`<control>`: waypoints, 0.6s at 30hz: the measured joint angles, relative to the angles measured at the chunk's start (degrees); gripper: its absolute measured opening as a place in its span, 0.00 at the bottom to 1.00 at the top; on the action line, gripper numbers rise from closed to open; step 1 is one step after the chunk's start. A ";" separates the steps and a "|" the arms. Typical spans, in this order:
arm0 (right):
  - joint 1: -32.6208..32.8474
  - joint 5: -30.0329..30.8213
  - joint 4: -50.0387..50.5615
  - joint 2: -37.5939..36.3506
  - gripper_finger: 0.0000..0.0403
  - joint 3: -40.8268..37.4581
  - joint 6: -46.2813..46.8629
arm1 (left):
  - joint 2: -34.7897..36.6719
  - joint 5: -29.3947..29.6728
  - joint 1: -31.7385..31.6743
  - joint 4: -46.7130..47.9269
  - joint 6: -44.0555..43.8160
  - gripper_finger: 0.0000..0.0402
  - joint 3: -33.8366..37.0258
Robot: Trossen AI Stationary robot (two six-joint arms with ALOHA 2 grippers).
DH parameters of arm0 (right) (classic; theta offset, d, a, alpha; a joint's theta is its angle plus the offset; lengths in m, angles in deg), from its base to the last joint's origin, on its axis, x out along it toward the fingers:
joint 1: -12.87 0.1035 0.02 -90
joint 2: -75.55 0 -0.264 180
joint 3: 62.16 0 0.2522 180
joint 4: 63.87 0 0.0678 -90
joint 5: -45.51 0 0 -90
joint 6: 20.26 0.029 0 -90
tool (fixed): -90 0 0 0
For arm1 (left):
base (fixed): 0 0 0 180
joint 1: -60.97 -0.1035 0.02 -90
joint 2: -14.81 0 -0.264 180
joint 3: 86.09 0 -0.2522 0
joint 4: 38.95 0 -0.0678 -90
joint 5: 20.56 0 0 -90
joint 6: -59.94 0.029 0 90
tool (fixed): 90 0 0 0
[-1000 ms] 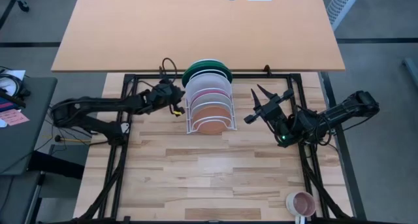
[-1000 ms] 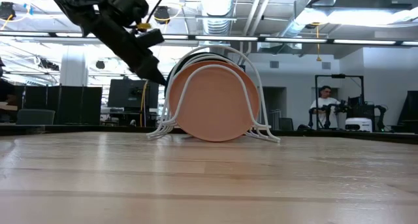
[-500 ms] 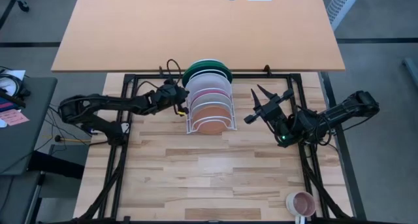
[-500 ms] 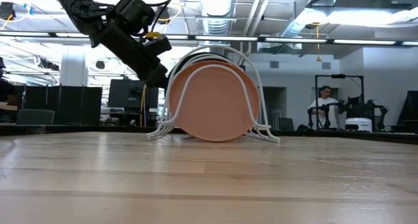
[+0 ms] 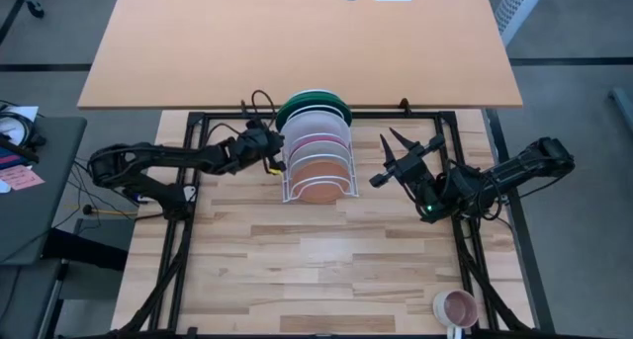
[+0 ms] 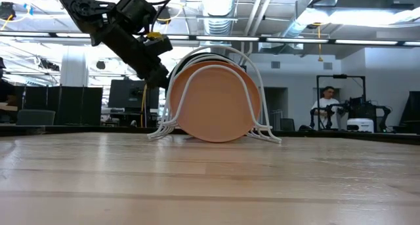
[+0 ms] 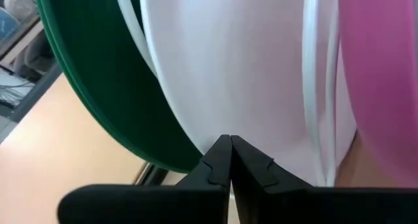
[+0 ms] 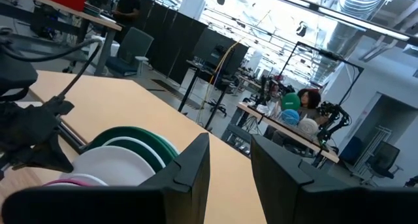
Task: Sort dishes
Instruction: Adjust the plates
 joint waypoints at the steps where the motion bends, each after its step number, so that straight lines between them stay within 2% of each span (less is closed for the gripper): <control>1: 0.00 0.00 0.00 0.00 0.29 0.00 0.00 | 0.00 0.23 0.18 0.10 0.00 0.00 0.00; 5: 0.00 0.00 0.00 0.00 0.29 0.00 -0.06 | 0.02 2.22 2.04 0.81 0.08 0.00 0.00; 11: 0.00 0.00 0.00 0.00 0.29 0.00 -0.85 | 0.02 10.49 5.02 2.27 3.16 0.00 0.00; 18: 0.30 0.00 -0.02 0.00 0.29 0.00 -0.90 | 0.00 11.42 5.02 3.07 2.84 0.00 0.00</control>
